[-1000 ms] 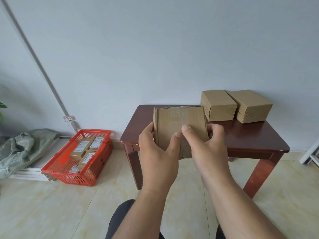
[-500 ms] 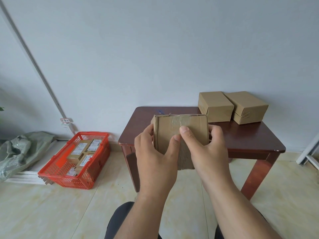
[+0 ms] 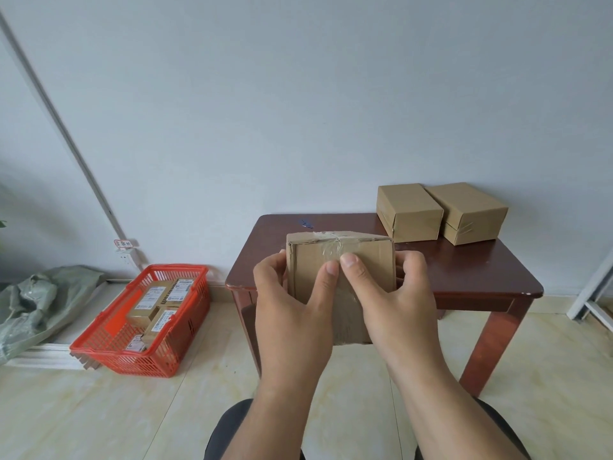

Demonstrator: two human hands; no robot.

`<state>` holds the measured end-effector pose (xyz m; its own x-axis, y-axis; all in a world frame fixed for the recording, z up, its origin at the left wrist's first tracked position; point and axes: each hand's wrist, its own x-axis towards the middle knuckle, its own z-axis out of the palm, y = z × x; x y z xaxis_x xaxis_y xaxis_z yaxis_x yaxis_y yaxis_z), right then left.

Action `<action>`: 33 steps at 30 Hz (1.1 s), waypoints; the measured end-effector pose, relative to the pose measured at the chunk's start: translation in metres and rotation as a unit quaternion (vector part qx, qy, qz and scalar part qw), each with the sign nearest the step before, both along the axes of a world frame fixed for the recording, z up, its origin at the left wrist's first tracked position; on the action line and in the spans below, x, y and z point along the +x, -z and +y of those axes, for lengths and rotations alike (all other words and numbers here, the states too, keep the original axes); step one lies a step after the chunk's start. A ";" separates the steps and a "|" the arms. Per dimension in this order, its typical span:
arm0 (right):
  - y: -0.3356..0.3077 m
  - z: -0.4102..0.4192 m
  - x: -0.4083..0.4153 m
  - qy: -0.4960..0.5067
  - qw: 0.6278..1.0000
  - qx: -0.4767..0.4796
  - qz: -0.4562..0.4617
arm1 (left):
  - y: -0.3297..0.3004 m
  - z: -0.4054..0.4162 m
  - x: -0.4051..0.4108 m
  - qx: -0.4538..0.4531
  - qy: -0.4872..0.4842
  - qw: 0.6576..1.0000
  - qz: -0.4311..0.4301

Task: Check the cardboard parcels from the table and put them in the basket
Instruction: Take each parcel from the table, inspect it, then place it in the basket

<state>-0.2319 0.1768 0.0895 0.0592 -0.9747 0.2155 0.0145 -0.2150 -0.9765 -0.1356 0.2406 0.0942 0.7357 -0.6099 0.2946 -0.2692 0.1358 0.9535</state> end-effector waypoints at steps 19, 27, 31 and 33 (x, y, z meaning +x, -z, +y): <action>-0.005 0.002 -0.003 -0.057 0.996 0.057 -0.028 | 0.002 -0.001 -0.005 0.036 0.027 0.999 -0.030; 0.006 0.013 -0.002 -0.069 0.992 0.085 -0.063 | 0.000 -0.002 -0.001 0.026 0.062 0.998 0.016; 0.006 0.016 -0.003 -0.090 0.991 0.075 -0.060 | -0.003 -0.003 -0.002 0.023 0.072 0.996 0.048; 0.003 0.012 -0.005 -0.094 0.992 0.069 -0.050 | -0.002 -0.001 -0.004 0.033 0.060 0.995 0.073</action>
<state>-0.2371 0.1888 0.0864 0.2268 -0.9693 0.0946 0.1402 -0.0636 -0.9881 -0.1400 0.2398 0.0963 0.6885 -0.7104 0.1461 -0.1119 0.0949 0.9892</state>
